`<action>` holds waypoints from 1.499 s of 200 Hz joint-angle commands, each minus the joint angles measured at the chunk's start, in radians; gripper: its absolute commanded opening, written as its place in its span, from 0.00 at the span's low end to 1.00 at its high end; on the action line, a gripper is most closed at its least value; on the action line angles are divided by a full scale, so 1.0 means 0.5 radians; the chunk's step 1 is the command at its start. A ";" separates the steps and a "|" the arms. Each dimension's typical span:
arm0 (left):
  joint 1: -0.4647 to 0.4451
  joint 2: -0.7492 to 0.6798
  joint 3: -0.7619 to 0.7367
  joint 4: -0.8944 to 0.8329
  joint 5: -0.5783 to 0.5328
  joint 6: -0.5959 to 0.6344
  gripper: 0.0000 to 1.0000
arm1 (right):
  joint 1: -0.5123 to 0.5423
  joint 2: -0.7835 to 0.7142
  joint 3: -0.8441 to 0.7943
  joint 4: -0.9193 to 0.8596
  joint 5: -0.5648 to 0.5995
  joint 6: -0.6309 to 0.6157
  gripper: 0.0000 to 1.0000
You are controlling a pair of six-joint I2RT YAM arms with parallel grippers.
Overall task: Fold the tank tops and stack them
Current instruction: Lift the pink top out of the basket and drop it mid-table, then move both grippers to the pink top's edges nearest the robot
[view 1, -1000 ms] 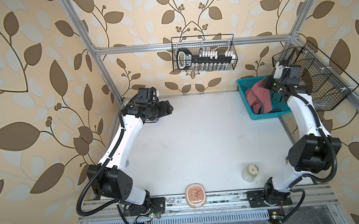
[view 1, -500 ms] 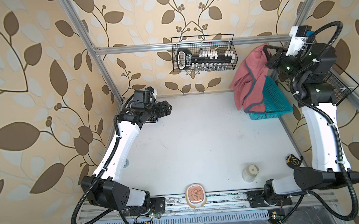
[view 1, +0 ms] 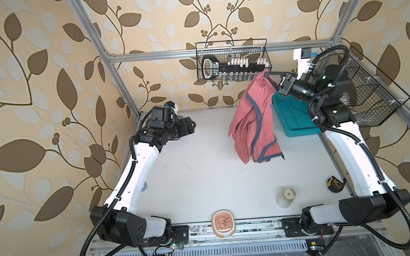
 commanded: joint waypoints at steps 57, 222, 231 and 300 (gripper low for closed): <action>-0.033 0.076 -0.139 0.245 0.193 -0.159 0.75 | 0.161 1.034 -0.264 0.076 -0.135 0.108 0.42; -0.468 1.017 0.209 -0.282 -0.444 0.007 0.63 | 0.875 -0.015 -1.651 -0.608 0.890 -0.109 0.45; -0.468 1.030 0.209 -0.262 -0.451 0.006 0.63 | 0.886 0.023 -1.682 -0.557 0.891 -0.081 0.45; -0.466 1.182 0.159 -0.124 -0.439 0.022 0.62 | 0.904 0.305 -1.699 -0.329 0.890 0.034 0.52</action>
